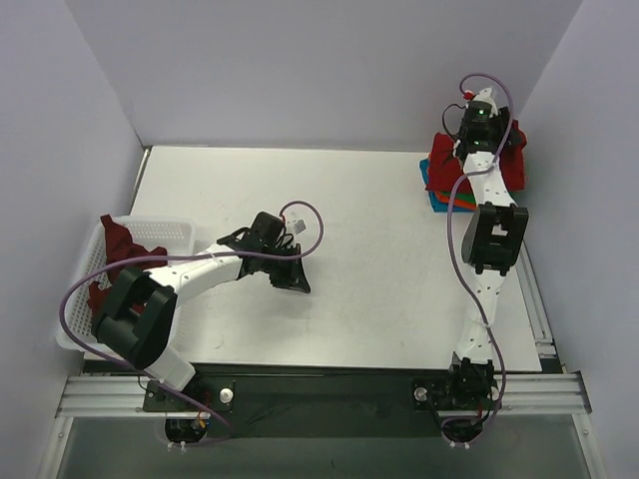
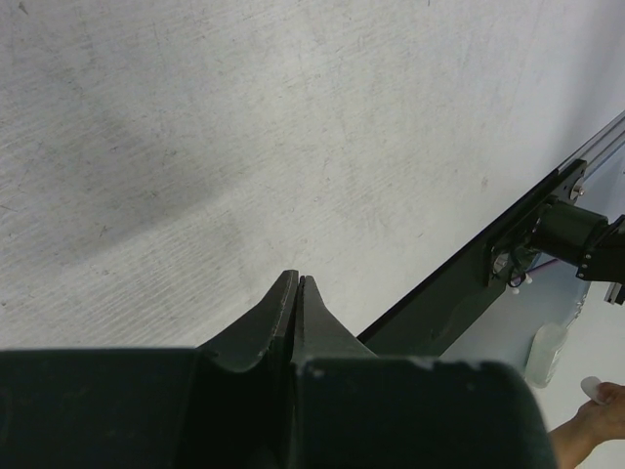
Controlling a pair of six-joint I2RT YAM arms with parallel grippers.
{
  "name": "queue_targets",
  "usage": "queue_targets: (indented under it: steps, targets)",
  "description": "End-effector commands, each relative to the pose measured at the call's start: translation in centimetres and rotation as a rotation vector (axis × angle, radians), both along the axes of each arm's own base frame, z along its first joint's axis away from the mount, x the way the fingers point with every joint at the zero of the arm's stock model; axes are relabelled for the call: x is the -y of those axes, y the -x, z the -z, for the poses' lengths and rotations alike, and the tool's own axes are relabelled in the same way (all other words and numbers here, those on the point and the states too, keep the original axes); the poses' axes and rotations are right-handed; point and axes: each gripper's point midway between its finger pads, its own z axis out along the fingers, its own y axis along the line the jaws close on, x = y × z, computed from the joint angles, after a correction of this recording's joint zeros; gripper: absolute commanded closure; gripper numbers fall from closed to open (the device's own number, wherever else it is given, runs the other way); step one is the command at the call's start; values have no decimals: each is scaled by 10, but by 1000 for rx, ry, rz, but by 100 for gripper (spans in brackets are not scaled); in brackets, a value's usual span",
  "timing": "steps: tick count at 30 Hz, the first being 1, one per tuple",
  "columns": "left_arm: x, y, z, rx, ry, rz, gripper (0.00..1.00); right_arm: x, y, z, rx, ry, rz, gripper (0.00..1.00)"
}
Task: Fold and stack the t-shirts
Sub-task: Put the neatly folded tshirt into the corner of the board with the right arm
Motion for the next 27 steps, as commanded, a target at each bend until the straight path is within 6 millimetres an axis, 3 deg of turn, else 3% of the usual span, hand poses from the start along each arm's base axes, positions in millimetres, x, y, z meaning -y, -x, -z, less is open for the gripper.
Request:
queue_targets:
  steps: [1, 2, 3, 9, 13, 18, 19, 20, 22, 23, 24, 25, 26, 27]
  targets:
    - [9, -3, -1, 3, 35, 23, 100, 14, -6, 2, 77, -28, 34, 34]
    - [8, -3, -1, 5, 35, 20, 100, 15, -6, 4, 72, -39, 38, 12]
    - [9, -3, -2, 7, 37, 23, 100, 15, -6, 4, 90, -51, 49, 0]
    - [6, -8, -9, 35, 34, 8, 100, -10, -5, -9, 122, -90, 29, 0]
    - [6, -14, -21, 68, 39, -4, 100, -41, 13, -30, 169, -116, 17, 0]
    - [-3, -27, -39, 110, 48, -53, 100, -117, 42, -37, 213, -225, -75, 0]
    - [-7, -30, -43, 132, 44, -66, 99, -129, 57, -37, 208, -248, -92, 0]
    - [-10, -33, -45, 142, 39, -79, 99, -156, 62, -37, 229, -284, -127, 0]
    - [-21, -38, -48, 162, 22, -116, 98, -181, 90, -29, 192, -339, -169, 0]
    - [-24, -38, -48, 168, 15, -123, 98, -210, 98, -27, 210, -394, -215, 0]
    - [-30, -41, -49, 187, -3, -146, 98, -219, 113, -37, 241, -432, -229, 0]
    - [-35, -43, -50, 199, -13, -160, 98, -232, 129, -15, 178, -464, -251, 0]
    - [-38, -42, -51, 202, -23, -167, 98, -244, 139, -9, 191, -523, -264, 0]
    - [-42, -41, -53, 217, -26, -176, 98, -269, 150, -4, 177, -574, -315, 0]
